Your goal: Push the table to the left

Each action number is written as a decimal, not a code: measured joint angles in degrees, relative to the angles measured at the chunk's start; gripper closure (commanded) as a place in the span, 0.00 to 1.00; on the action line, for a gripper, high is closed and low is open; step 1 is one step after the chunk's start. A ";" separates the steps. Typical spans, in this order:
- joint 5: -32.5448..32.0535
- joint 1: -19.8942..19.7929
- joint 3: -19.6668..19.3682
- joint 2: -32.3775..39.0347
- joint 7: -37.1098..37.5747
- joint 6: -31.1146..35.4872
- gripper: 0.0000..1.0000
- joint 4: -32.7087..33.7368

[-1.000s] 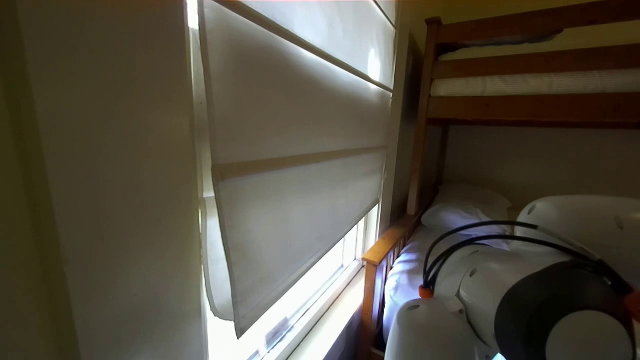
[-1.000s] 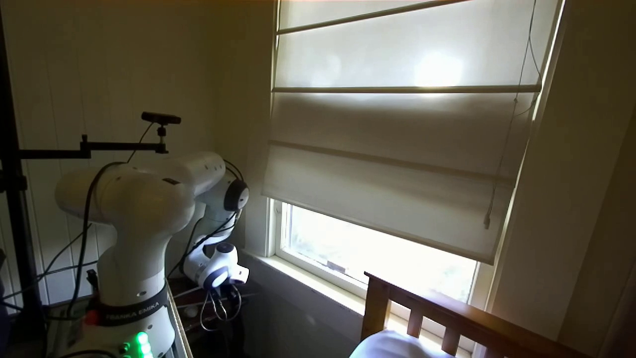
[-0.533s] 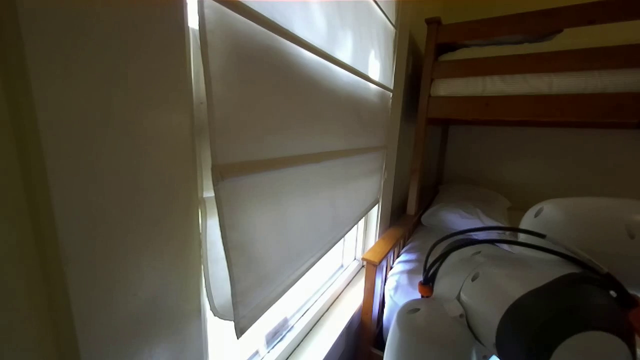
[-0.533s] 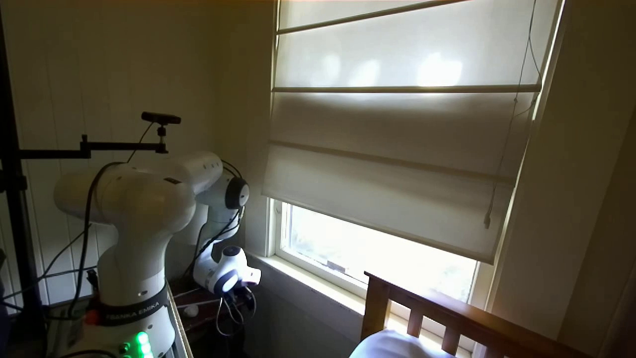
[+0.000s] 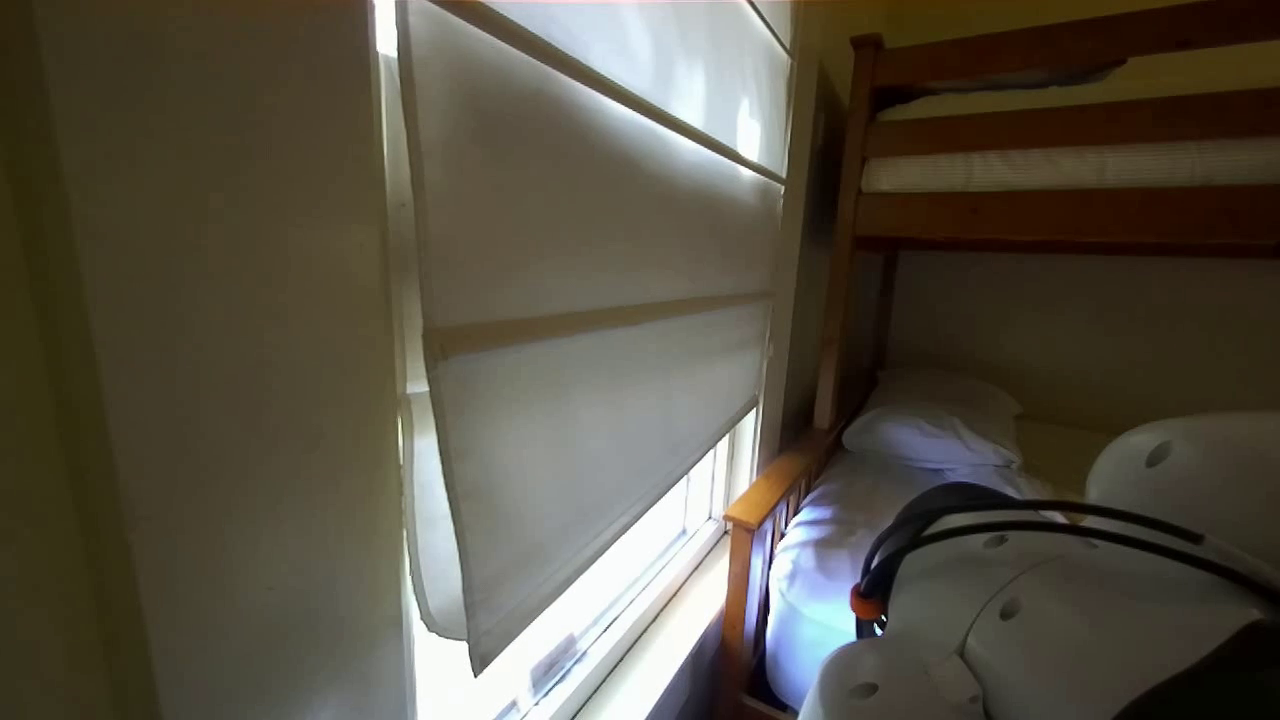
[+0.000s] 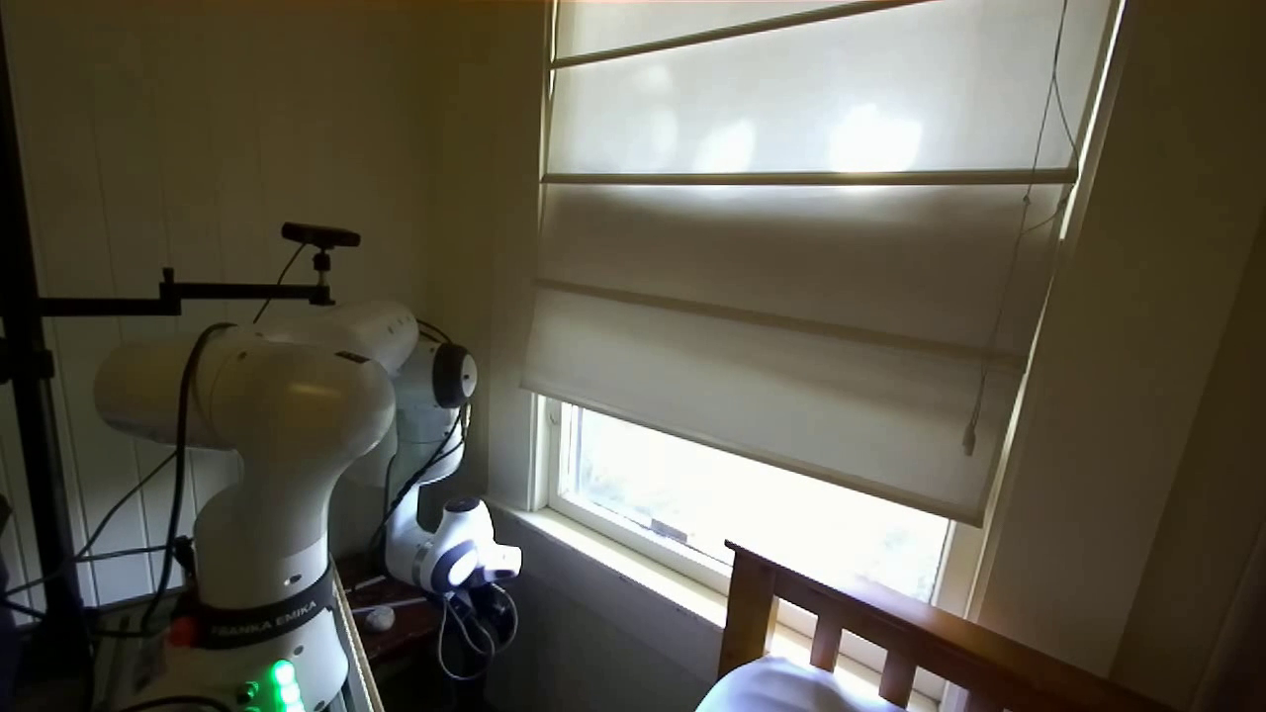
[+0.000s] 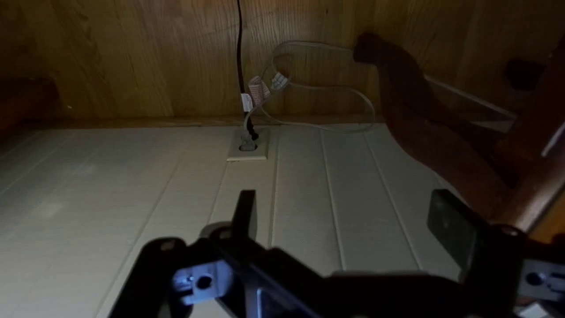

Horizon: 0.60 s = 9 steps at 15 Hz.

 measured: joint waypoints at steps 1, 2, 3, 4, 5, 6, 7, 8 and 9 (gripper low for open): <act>-0.03 0.01 0.00 0.00 0.00 -0.02 0.00 0.00; -0.04 0.01 -0.06 0.00 0.00 -0.02 0.00 0.00; -0.07 -0.04 -0.08 -0.01 0.00 -0.02 0.00 0.00; -0.15 -0.15 0.00 -0.01 0.00 -0.02 0.00 0.00; -0.21 -0.26 0.18 0.00 0.00 -0.02 0.00 -0.01; -0.25 -0.35 0.43 0.00 0.00 -0.02 0.00 -0.01; -0.29 -0.40 0.71 -0.01 0.00 -0.02 0.00 -0.01; -0.34 -0.42 1.02 0.00 0.00 -0.02 0.00 -0.02; -0.38 -0.43 1.35 -0.01 0.00 -0.02 0.00 -0.02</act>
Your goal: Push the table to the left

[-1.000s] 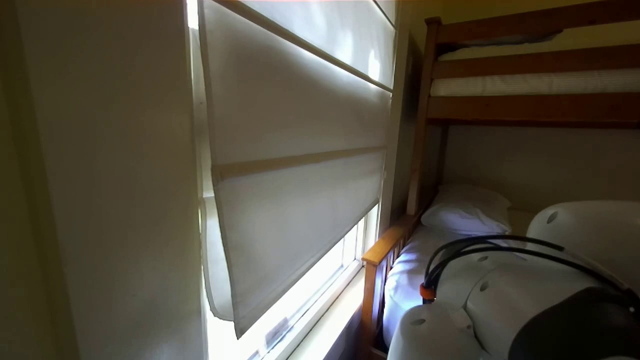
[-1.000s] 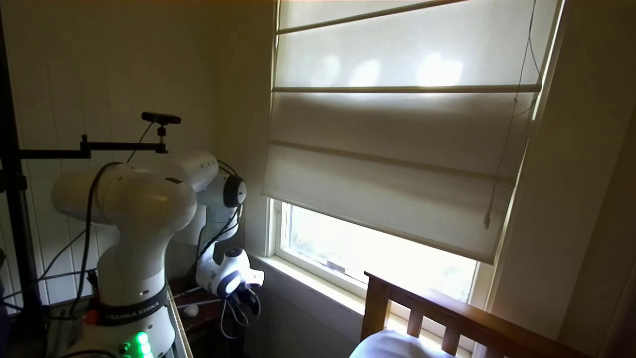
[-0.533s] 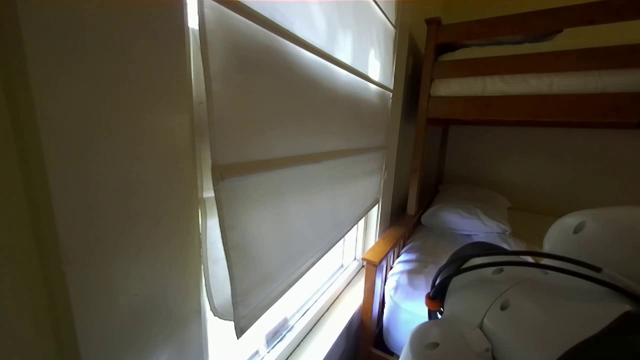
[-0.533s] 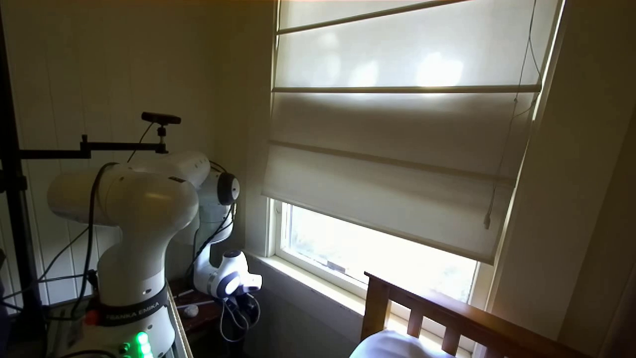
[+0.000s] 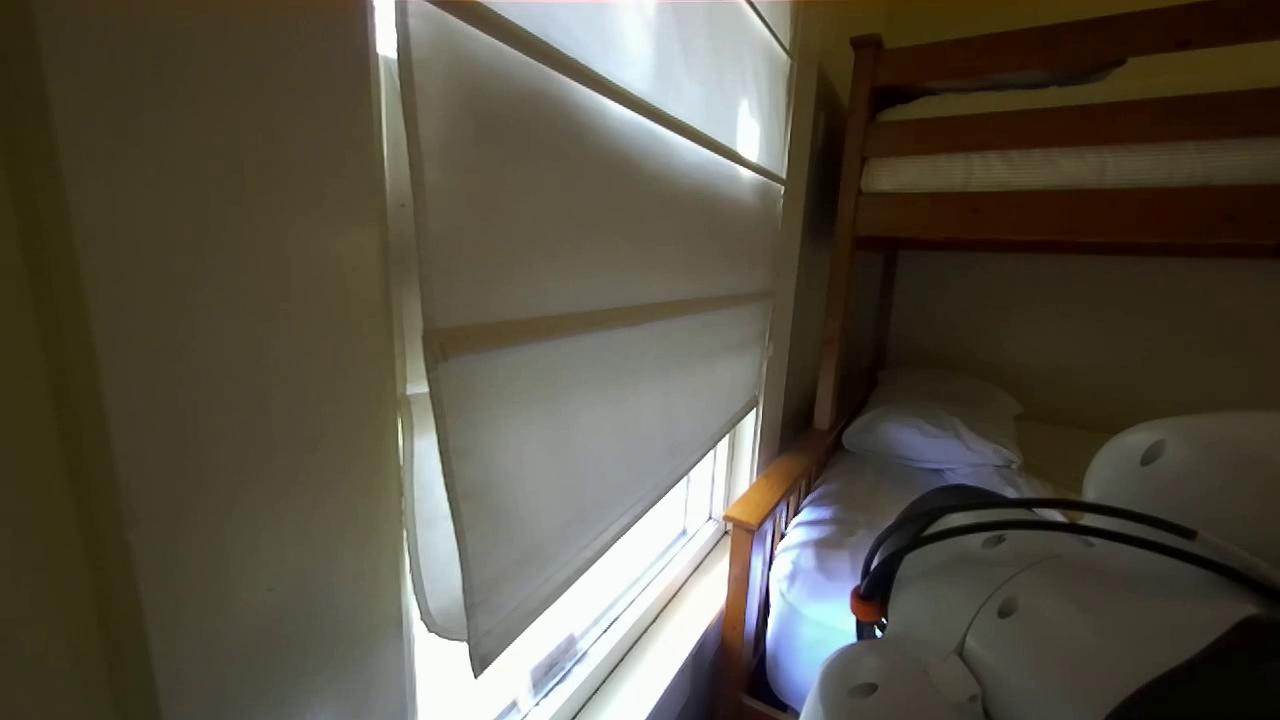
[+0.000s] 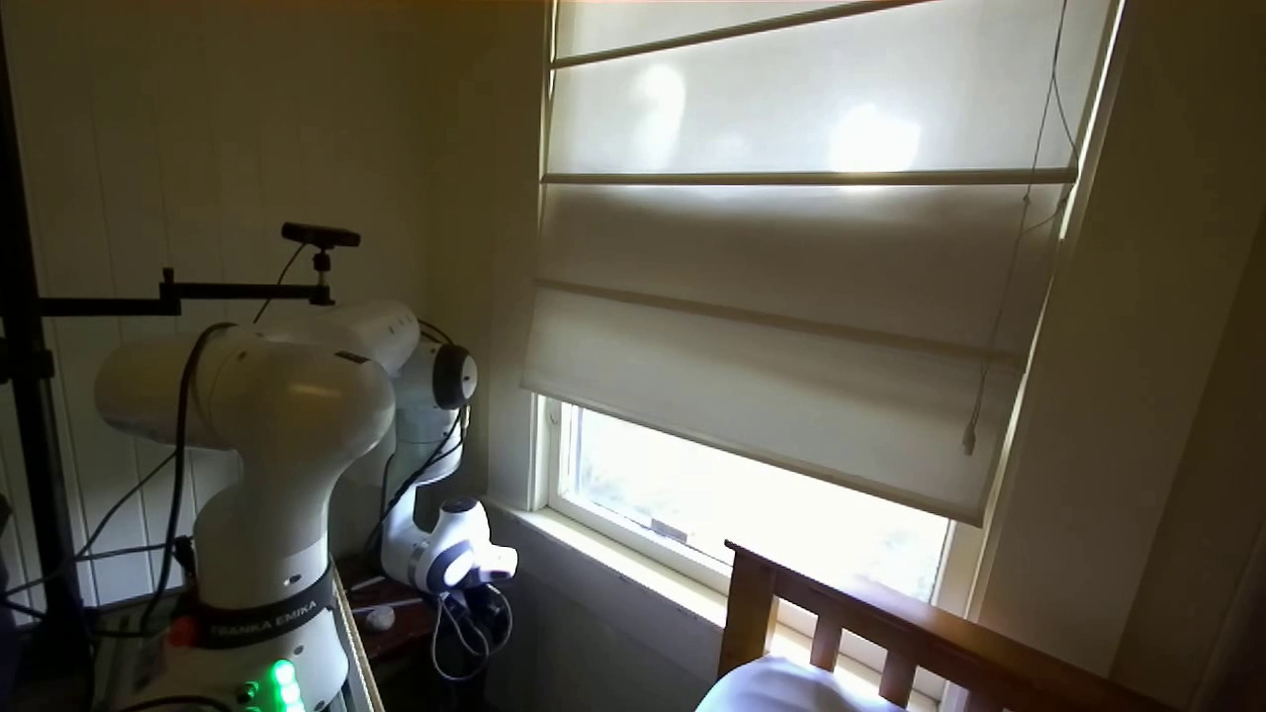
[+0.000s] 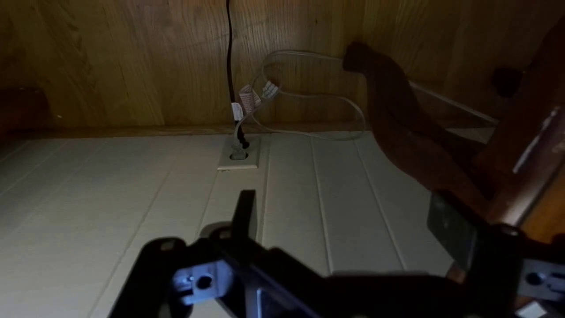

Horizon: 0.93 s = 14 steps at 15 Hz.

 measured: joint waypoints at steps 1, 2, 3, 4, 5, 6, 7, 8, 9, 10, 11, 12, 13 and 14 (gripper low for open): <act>-0.06 -0.02 0.31 0.00 0.00 0.00 0.00 0.00; -0.12 -0.02 0.63 0.00 0.00 0.00 0.00 0.00; -0.24 -0.03 0.90 0.00 0.00 -0.04 0.00 0.00; -0.42 -0.03 1.17 0.00 0.00 -0.15 0.00 0.00; -0.58 -0.03 1.41 0.00 0.00 -0.29 0.00 0.00; -0.71 -0.03 1.61 0.00 0.00 -0.50 0.00 0.00; -0.78 -0.03 1.80 0.00 0.00 -0.70 0.00 0.00; -0.80 -0.03 2.01 0.00 0.00 -0.97 0.00 0.01; -0.82 -0.03 2.23 0.00 0.00 -1.18 0.00 0.01; -0.85 -0.03 2.48 0.00 0.00 -1.32 0.00 0.03; -0.86 -0.04 2.69 0.00 0.01 -1.34 0.00 0.04; -0.86 -0.07 2.84 -0.01 0.02 -1.34 0.00 0.04; -0.87 -0.16 2.89 -0.01 0.03 -1.34 0.00 0.04; -0.89 -0.40 3.07 -0.02 0.03 -1.34 0.00 0.05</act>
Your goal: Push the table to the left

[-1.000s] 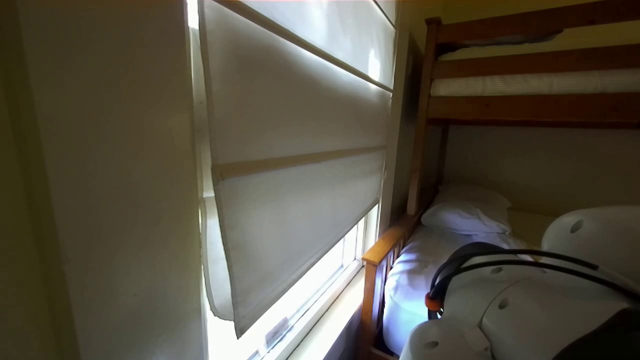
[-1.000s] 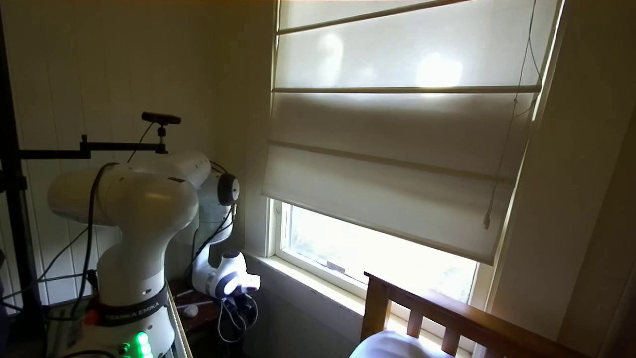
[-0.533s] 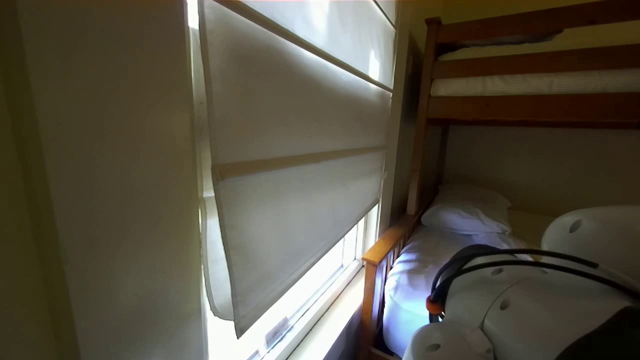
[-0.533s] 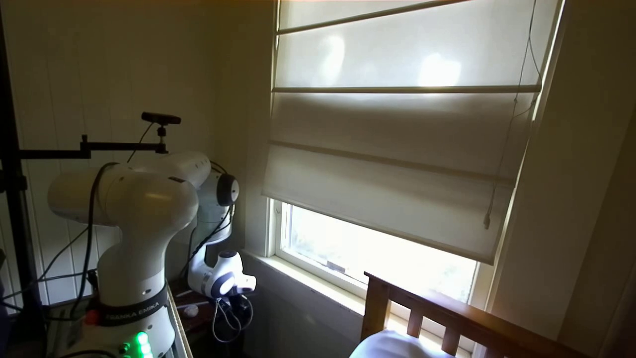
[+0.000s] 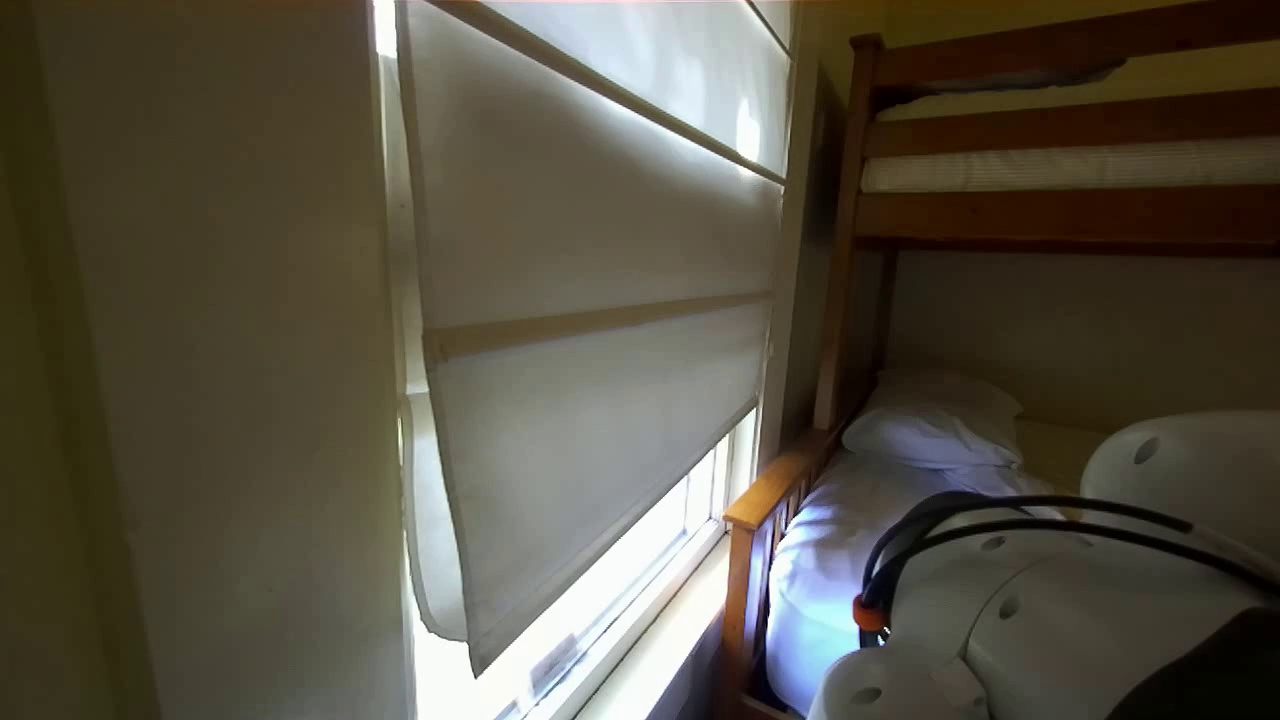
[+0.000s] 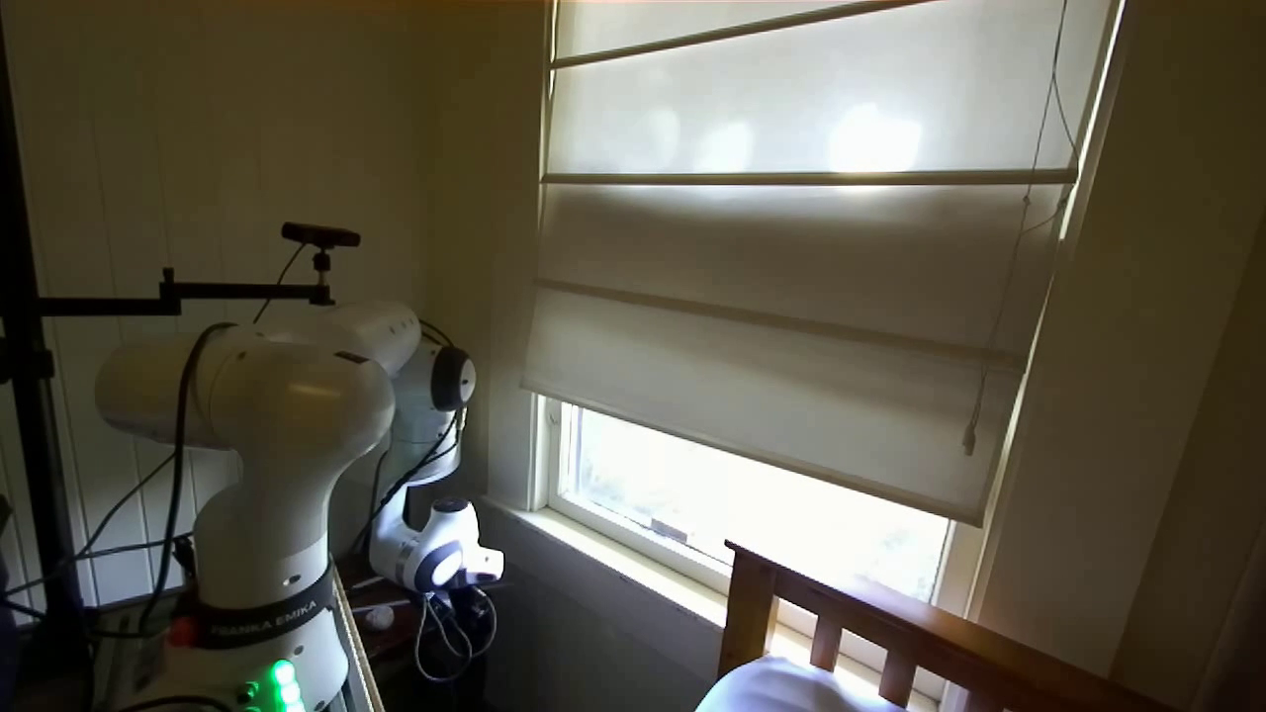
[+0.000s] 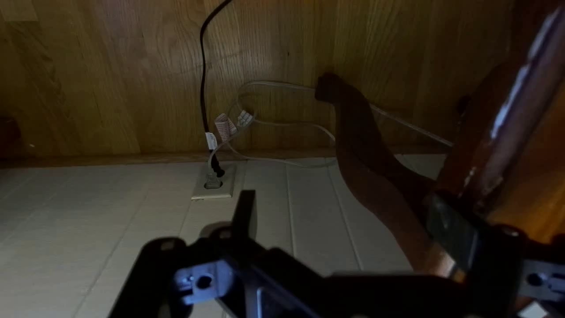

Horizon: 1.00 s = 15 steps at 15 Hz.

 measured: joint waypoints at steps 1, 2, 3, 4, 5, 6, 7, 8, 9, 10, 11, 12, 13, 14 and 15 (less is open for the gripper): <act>-0.10 -0.48 0.37 0.00 0.00 0.00 0.00 0.03; -0.46 -1.24 0.90 0.00 -0.01 0.01 0.00 0.07; -1.21 -2.36 1.65 0.00 -0.05 0.01 0.00 0.14; -2.30 -3.77 2.64 0.01 -0.09 0.00 0.00 0.22; -3.64 -5.53 3.95 0.01 -0.20 0.00 0.00 0.33; -5.05 -7.38 5.36 0.01 -0.43 -0.11 0.00 0.49; -6.39 -9.29 6.78 0.00 -0.72 -0.37 0.00 0.70; -7.69 -11.09 8.20 -0.03 -1.04 -0.84 0.00 0.94; -8.95 -12.67 9.82 -0.08 -1.46 -1.63 0.00 1.30; -9.85 -13.80 11.57 -0.19 -1.77 -2.59 0.00 1.70; -10.17 -14.25 12.87 -0.33 -1.90 -3.39 0.00 2.05; -10.17 -14.21 13.62 -0.46 -1.91 -4.02 0.00 2.34; -10.03 -13.59 13.43 -0.52 -1.70 -4.29 0.00 2.60; -9.87 -12.39 12.20 -0.42 -1.21 -4.39 0.00 3.02; -9.46 -10.72 10.07 -0.38 -0.38 -4.28 0.00 3.31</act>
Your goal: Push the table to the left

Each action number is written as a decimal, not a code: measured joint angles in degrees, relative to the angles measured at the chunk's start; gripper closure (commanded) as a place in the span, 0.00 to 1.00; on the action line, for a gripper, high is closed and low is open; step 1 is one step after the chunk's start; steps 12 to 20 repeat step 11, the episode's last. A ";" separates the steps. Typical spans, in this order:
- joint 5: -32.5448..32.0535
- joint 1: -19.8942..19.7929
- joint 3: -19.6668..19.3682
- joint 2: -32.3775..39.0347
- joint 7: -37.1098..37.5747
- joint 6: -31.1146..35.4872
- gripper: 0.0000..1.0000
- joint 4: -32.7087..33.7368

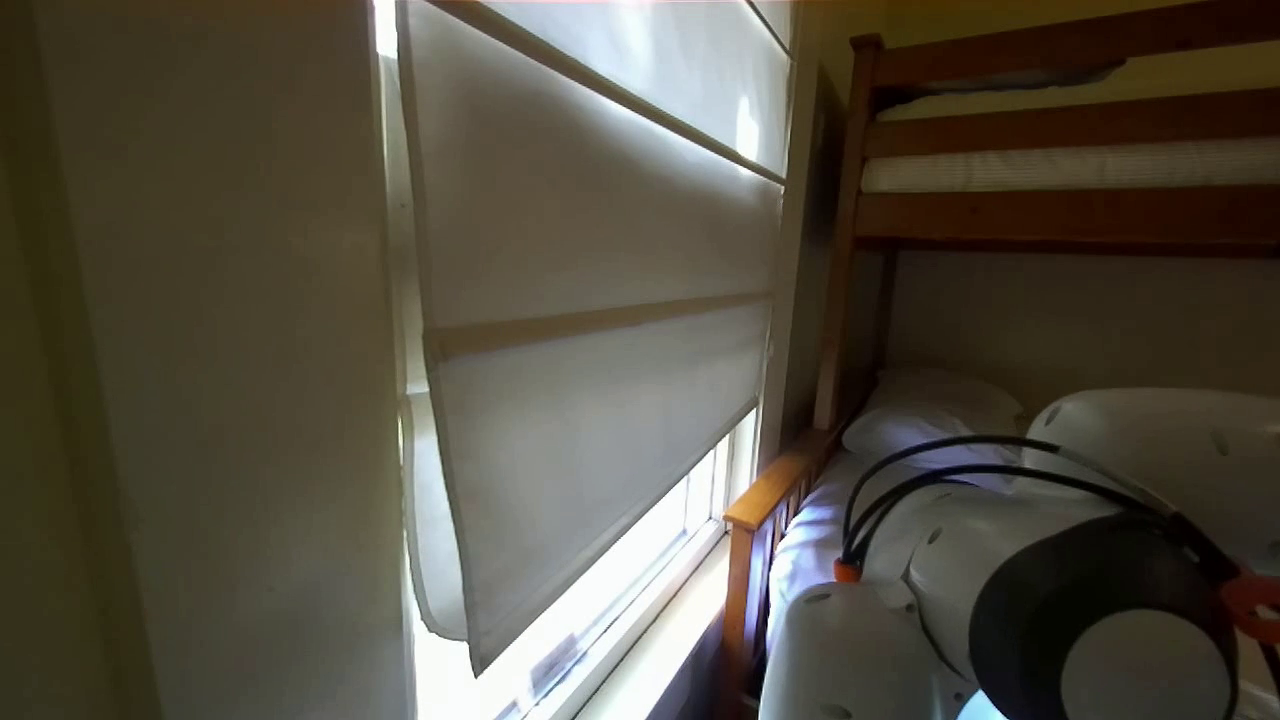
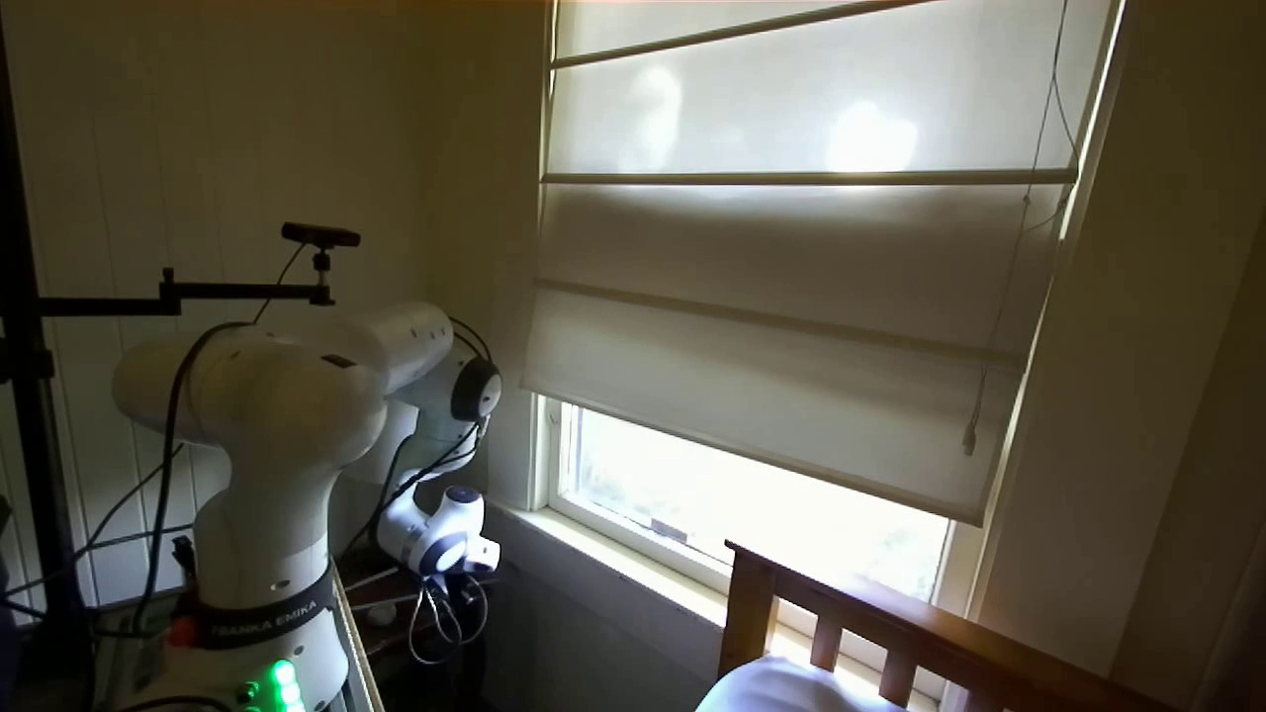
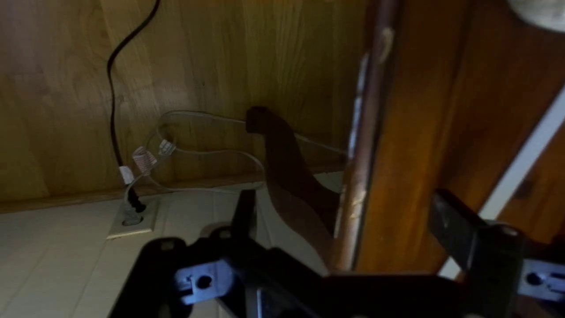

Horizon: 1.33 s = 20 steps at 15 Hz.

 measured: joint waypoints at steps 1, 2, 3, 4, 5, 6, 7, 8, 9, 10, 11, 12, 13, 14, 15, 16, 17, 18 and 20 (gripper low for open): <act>0.68 1.92 -2.68 -0.03 0.93 0.50 0.00 0.08; 1.34 3.76 -5.23 -0.07 1.87 1.56 0.00 0.08; 2.30 5.36 -7.38 -0.06 2.78 3.16 0.00 0.07; 3.58 6.74 -9.39 0.04 3.59 5.30 0.00 0.00; 4.93 7.85 -11.10 0.07 4.31 7.53 0.00 -0.19; 6.68 8.89 -12.70 0.03 4.55 9.46 0.00 -0.46; 8.69 10.02 -14.37 -0.03 4.54 10.57 0.00 -0.68; 10.62 11.28 -16.08 -0.19 4.49 10.77 0.00 -1.10; 12.45 12.59 -17.75 -0.47 4.48 10.77 0.00 -1.84; 14.00 13.86 -19.28 -0.79 4.48 10.77 0.00 -2.80; 15.17 14.88 -20.47 -1.27 4.48 10.88 0.00 -3.99; 15.17 14.88 -20.47 -1.27 4.48 10.88 0.00 -3.99; 15.17 14.88 -20.47 -1.27 4.48 10.88 0.00 -3.99; 15.17 14.88 -20.47 -1.27 4.48 10.88 0.00 -3.99; 15.17 14.88 -20.47 -1.27 4.48 10.88 0.00 -3.99; 15.17 14.88 -20.47 -1.27 4.48 10.88 0.00 -3.99; 15.17 14.88 -20.47 -1.27 4.48 10.88 0.00 -3.99; 15.17 14.88 -20.47 -1.27 4.48 10.88 0.00 -3.99; 15.17 14.88 -20.47 -1.27 4.48 10.88 0.00 -3.99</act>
